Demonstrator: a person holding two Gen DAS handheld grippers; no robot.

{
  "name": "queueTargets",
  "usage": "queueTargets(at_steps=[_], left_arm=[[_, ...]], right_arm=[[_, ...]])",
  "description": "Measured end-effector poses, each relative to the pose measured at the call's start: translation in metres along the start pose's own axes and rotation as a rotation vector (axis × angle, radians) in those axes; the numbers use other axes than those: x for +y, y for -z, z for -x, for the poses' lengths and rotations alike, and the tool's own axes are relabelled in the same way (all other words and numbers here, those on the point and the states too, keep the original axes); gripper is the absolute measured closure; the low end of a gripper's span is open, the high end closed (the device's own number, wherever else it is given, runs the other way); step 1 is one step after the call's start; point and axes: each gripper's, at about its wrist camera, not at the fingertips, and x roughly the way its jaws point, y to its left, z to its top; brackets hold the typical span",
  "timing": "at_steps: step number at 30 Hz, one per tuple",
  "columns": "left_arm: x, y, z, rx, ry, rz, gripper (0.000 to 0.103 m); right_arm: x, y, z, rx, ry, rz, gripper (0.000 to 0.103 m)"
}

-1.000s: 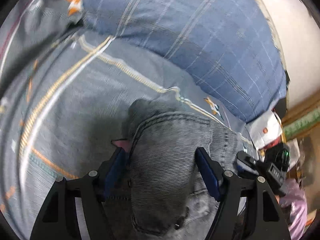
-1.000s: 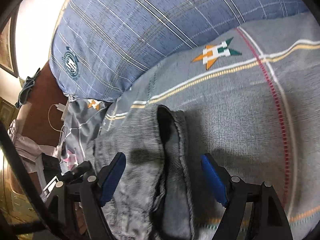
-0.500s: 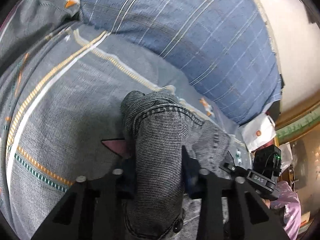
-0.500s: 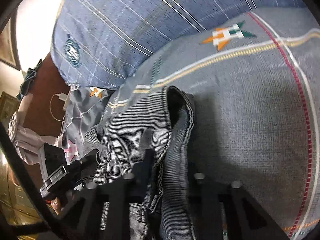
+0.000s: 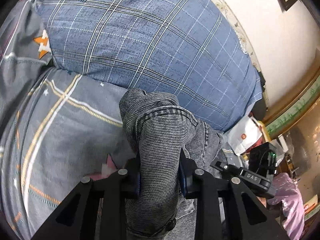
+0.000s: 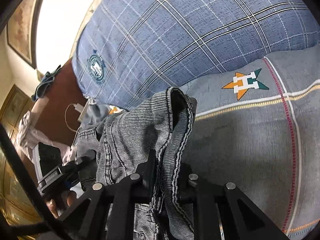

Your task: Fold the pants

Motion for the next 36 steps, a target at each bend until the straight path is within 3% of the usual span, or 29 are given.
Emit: queueTargets(at_steps=[2,5,9,13,15,18,20,25,30,34,36], left_arm=[[0.008,-0.005,-0.013,0.006,-0.008,-0.013,0.073],[0.034,-0.002,-0.039,0.037,0.004,0.054,0.073],[0.053,0.010,-0.067,0.079,-0.117,0.081,0.071],[0.051,0.008,-0.068,0.088,-0.133,0.070,0.064],[0.057,0.010,-0.070,0.095,-0.156,0.091,0.046],[0.063,0.011,-0.067,0.082,-0.161,0.113,0.042],[0.059,0.013,-0.058,0.068,-0.172,0.110,0.042],[0.054,0.023,-0.030,0.060,-0.219,0.053,0.042],[0.061,0.042,-0.015,0.092,-0.205,0.100,0.042],[0.056,0.072,-0.006,0.090,-0.204,0.080,0.042],[0.057,0.081,-0.005,0.078,-0.215,0.076,0.042]], right_arm=[[0.000,-0.009,-0.004,-0.004,0.027,0.021,0.087],[-0.009,-0.015,-0.024,0.003,0.067,0.027,0.087],[-0.034,-0.008,-0.050,0.038,0.095,-0.021,0.087],[-0.042,-0.010,-0.058,0.065,0.110,-0.033,0.082],[-0.046,-0.010,-0.058,0.068,0.120,-0.052,0.065],[-0.046,-0.009,-0.054,0.051,0.135,-0.067,0.042],[-0.041,-0.006,-0.047,0.053,0.125,-0.053,0.036],[-0.023,0.005,-0.021,0.036,0.118,-0.030,0.033],[-0.028,0.024,0.001,0.020,0.113,-0.078,0.032],[-0.041,0.046,0.000,0.068,0.076,-0.145,0.032],[-0.043,0.053,-0.003,0.080,0.122,-0.133,0.032]])
